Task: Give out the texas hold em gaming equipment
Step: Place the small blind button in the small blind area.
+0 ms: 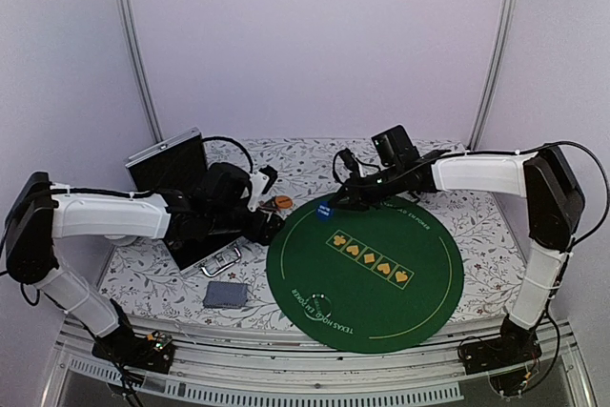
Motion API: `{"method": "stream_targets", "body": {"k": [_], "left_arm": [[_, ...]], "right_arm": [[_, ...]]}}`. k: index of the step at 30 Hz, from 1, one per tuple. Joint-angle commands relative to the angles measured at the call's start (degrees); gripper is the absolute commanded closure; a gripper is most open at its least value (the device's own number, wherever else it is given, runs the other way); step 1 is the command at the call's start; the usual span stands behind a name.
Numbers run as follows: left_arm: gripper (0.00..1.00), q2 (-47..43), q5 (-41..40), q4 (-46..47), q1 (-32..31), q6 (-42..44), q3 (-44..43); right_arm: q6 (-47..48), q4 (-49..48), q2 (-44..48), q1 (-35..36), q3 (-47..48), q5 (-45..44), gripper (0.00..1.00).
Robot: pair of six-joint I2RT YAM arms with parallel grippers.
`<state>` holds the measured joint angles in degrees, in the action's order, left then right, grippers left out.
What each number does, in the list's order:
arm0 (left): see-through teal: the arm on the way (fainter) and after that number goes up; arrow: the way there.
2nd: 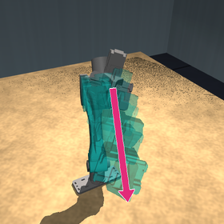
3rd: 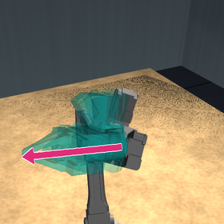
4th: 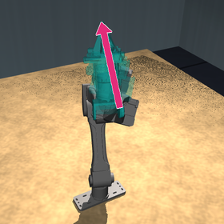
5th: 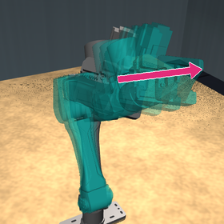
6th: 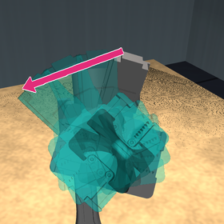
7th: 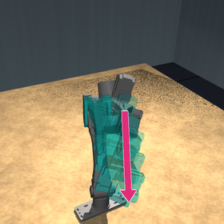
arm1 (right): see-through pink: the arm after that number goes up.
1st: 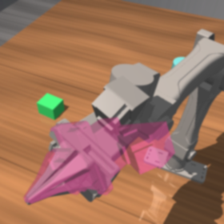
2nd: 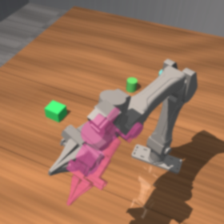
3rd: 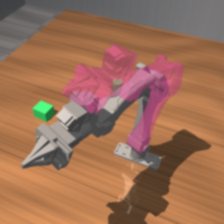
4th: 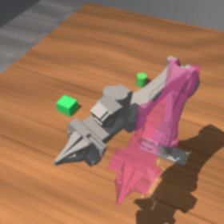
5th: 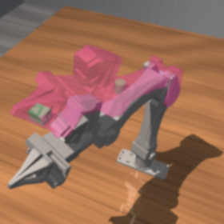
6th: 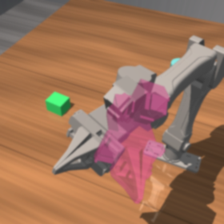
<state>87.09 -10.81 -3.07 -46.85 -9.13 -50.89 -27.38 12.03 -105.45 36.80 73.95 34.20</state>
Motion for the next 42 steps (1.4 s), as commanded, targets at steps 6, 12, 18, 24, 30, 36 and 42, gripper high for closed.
{"method": "stream_targets", "body": {"k": [6, 12, 18, 24, 30, 36, 42], "left_arm": [[0.11, -2.9, -1.3, 5.2, 0.6, -0.7, 3.9], [0.10, -3.4, -3.3, 5.3, 0.7, -0.9, 4.8], [0.10, -3.4, -7.2, 8.7, 0.8, -0.1, 6.3], [0.10, -3.3, -8.7, 14.3, 0.7, 0.9, 9.9], [0.10, -3.6, -9.6, 14.1, 0.8, 1.0, 10.3], [0.10, -2.9, -9.4, 13.9, 0.7, 2.3, 10.4], [0.10, -2.8, -9.7, 12.7, 0.8, 2.6, 9.3]], "right_arm": [[-3.0, -4.1, -5.3, 1.8, 4.2, -0.3, 0.98], [-3.0, -5.9, -8.6, 2.0, 5.7, 1.4, 0.98], [-1.4, -5.4, -10.5, 2.0, 8.2, 2.0, 0.98], [-1.3, -5.2, -12.0, 2.0, 8.2, 2.5, 0.98], [-3.3, -7.5, -18.0, 2.0, 11.5, 5.8, 0.98], [-4.0, -7.5, -24.6, 2.0, 17.4, 6.5, 0.98], [-4.1, -6.8, -26.6, 1.8, 16.9, 4.7, 0.97]]}}
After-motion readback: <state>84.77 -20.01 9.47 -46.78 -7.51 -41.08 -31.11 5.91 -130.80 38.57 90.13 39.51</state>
